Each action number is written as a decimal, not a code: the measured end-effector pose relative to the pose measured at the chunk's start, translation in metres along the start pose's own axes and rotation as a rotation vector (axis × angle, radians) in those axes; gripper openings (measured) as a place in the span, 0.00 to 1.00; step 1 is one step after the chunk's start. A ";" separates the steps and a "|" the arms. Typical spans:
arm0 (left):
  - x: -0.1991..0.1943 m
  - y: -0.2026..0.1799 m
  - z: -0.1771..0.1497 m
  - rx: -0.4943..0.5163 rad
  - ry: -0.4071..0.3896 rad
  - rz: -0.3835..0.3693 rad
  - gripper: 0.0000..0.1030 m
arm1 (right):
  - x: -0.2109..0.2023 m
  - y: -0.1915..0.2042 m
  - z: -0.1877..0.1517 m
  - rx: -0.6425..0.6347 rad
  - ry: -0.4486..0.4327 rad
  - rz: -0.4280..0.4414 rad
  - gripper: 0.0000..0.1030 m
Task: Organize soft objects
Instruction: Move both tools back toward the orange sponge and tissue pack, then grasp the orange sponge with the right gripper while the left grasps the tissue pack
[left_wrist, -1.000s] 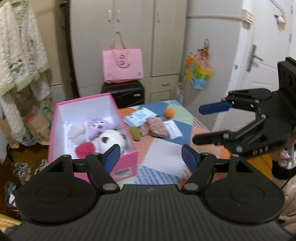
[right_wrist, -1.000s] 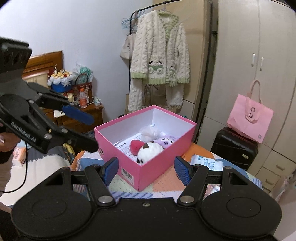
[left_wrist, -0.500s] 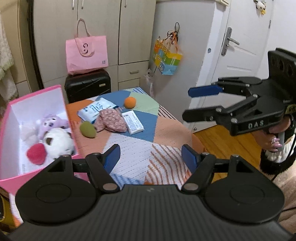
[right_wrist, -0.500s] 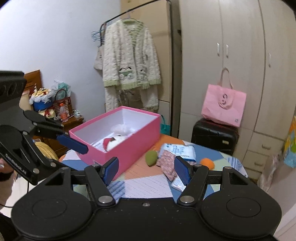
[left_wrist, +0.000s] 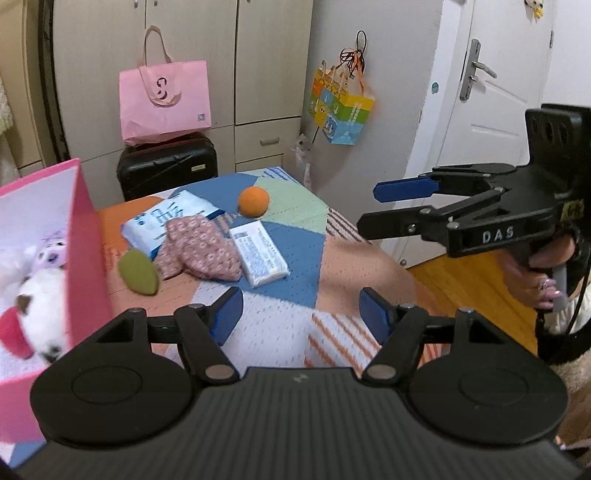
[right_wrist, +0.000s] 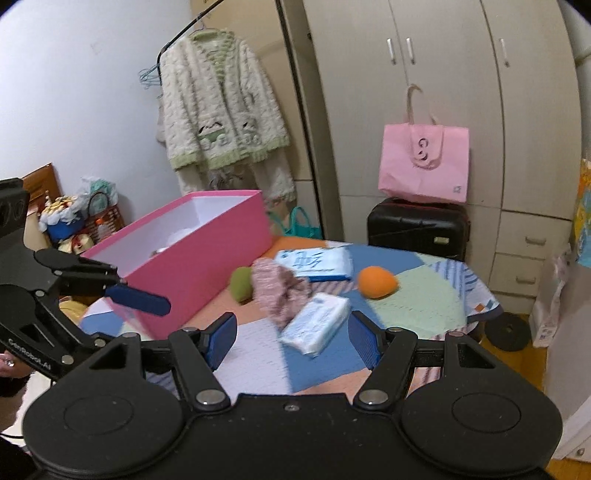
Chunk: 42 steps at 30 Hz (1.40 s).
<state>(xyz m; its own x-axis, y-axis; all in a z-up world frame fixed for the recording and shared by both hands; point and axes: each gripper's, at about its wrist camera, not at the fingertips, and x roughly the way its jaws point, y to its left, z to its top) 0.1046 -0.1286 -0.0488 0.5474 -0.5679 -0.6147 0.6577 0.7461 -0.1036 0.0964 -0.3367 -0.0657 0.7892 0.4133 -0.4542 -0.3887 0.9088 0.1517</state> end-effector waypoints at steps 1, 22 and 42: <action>0.007 0.000 0.001 0.001 -0.006 -0.002 0.67 | 0.003 -0.004 -0.002 -0.011 -0.011 -0.010 0.70; 0.125 0.021 0.025 -0.048 0.018 0.130 0.66 | 0.084 -0.062 0.006 -0.072 -0.029 -0.046 0.70; 0.140 0.023 0.034 -0.061 0.039 0.183 0.51 | 0.160 -0.108 0.026 0.069 0.114 0.009 0.70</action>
<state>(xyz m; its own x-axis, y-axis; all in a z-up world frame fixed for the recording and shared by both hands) 0.2140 -0.2023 -0.1108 0.6335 -0.4079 -0.6575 0.5158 0.8561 -0.0341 0.2772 -0.3666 -0.1323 0.7253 0.4157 -0.5488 -0.3584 0.9086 0.2146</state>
